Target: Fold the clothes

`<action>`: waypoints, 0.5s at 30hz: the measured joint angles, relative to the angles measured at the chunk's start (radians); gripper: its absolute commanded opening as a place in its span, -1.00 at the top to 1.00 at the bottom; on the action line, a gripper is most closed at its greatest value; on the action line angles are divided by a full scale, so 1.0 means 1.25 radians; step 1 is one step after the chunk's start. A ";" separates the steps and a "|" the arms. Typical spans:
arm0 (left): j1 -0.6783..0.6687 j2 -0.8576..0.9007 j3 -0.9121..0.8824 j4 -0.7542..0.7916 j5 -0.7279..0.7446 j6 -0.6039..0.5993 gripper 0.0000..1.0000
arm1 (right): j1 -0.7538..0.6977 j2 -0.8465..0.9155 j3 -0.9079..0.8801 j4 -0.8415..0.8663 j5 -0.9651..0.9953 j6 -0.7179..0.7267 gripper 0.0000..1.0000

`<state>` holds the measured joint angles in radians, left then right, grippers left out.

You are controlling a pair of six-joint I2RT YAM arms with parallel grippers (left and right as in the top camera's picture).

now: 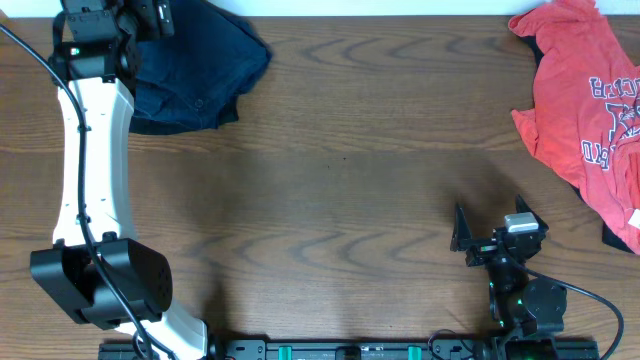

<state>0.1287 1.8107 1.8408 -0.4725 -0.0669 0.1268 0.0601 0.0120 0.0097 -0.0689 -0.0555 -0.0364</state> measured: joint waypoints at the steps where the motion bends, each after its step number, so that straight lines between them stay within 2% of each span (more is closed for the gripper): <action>1: 0.000 0.000 0.000 0.000 0.000 0.000 -0.96 | 0.000 0.000 0.000 0.000 0.000 0.000 -0.98; 15: 0.000 0.000 0.000 0.000 0.000 0.000 -0.96 | 0.000 0.000 0.000 0.000 0.000 0.000 -0.98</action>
<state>0.1287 1.8107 1.8408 -0.4725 -0.0669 0.1268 0.0601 0.0120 0.0097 -0.0689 -0.0555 -0.0364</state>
